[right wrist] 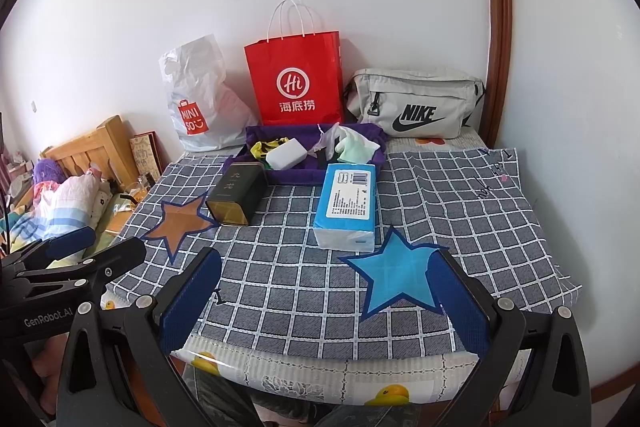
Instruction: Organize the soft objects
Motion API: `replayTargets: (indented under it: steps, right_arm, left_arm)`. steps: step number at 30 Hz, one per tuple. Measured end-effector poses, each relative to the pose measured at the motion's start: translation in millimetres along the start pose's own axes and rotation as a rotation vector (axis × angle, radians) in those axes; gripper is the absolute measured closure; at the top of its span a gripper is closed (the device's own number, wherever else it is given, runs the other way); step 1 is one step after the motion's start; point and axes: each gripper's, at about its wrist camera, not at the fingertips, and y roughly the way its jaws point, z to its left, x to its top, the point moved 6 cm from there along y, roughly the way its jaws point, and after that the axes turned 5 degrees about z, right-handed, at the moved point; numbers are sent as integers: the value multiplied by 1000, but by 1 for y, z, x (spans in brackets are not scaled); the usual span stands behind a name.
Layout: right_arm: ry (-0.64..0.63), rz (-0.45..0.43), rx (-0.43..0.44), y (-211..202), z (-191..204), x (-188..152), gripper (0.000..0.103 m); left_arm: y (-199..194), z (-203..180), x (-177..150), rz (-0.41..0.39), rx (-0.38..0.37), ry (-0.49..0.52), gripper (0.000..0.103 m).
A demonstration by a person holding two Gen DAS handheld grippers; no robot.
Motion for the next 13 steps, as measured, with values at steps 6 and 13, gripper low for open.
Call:
replayTargets:
  steps: [6,13]
  right_arm:
    - [1,-3,-1,-1,1,0,1]
    - [2,-9,1,-2,-1,2,1]
  left_arm:
    - [-1,0,0,-2,1,-1,7]
    - [1,1,2,-8,14,6,7]
